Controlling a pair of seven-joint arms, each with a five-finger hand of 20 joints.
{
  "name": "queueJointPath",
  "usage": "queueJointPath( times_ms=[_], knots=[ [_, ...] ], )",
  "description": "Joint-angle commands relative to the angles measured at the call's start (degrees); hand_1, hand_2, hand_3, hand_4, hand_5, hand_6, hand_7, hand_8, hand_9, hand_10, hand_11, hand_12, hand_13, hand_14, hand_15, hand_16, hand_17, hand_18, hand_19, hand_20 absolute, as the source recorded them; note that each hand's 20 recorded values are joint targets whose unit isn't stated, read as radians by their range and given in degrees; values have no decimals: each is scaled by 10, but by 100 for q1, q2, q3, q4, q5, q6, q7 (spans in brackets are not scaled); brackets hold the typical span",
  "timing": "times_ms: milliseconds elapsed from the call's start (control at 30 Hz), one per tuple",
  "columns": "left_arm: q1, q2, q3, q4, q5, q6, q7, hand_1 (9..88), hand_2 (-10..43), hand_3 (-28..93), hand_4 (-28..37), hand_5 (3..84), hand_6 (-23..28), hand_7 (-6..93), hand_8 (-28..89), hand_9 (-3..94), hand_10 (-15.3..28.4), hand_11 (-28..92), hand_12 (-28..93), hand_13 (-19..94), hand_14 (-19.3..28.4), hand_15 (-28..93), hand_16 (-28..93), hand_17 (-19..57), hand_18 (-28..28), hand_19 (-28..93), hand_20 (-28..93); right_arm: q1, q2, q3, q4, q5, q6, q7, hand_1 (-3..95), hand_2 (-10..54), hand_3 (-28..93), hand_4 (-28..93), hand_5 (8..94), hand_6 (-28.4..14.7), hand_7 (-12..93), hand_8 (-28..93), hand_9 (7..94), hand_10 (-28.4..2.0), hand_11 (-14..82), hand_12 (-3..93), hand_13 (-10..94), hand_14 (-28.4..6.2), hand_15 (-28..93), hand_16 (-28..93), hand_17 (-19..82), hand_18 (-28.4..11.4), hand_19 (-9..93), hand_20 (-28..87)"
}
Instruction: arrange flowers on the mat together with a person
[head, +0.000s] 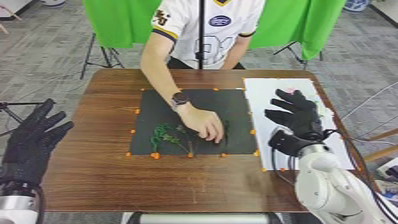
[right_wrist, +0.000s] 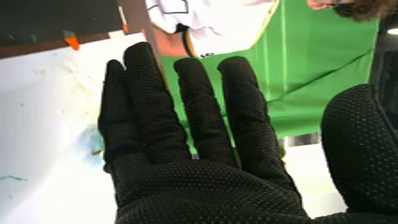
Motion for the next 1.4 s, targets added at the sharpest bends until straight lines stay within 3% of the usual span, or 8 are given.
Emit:
queueJointPath(
  times_ms=[33,167,733,1100,1133,1400],
  knots=[
    [28,-31,18,17,-17,-3,-87,205,66,756,-247,283,32,109,-89,278,137,171,120,188,198,399,-32,-86,168,333,140,-49,-23,85,5,-57,-171,18,140,117,783,-253,527,-18,137,-125,519,-185,100,130,445,-239,329,121,168,-284,457,121],
    [38,-56,7,16,16,-54,-127,205,66,756,-246,286,32,112,-89,285,140,176,121,190,201,405,-33,-86,168,335,141,-111,-33,186,16,-74,-382,58,142,114,784,-252,530,-18,137,-125,526,-187,104,130,453,-237,341,121,169,-284,459,123],
    [-4,-58,65,18,68,-50,-173,207,67,756,-247,288,34,111,-90,287,142,183,117,194,204,422,-44,-87,168,339,141,-48,88,74,16,79,-311,-60,148,107,786,-250,540,-19,137,-124,548,-187,117,133,472,-233,371,119,172,-284,472,134],
    [-6,3,73,15,26,-20,-74,206,68,756,-246,289,35,112,-90,288,141,183,117,194,205,423,-46,-87,168,340,141,695,1038,-1054,16,1464,167,-1160,174,88,780,-237,528,-17,137,-123,539,-190,123,136,491,-224,428,120,201,-284,530,152],
    [-19,-12,75,19,44,-32,-96,206,68,755,-246,289,35,112,-90,288,141,183,117,194,205,423,-46,-88,168,341,142,583,396,-93,23,-2437,220,2122,176,84,779,-235,520,-16,137,-122,529,-188,121,136,493,-224,434,118,211,-284,542,153],
    [-54,1,123,30,48,-34,-98,207,68,756,-245,289,35,111,-90,288,142,184,117,195,206,426,-46,-88,168,342,141,1218,525,-525,216,-4235,66,3767,209,47,761,-217,494,-13,127,-116,484,-181,93,141,515,-208,480,99,280,-270,663,99]
  ],
)
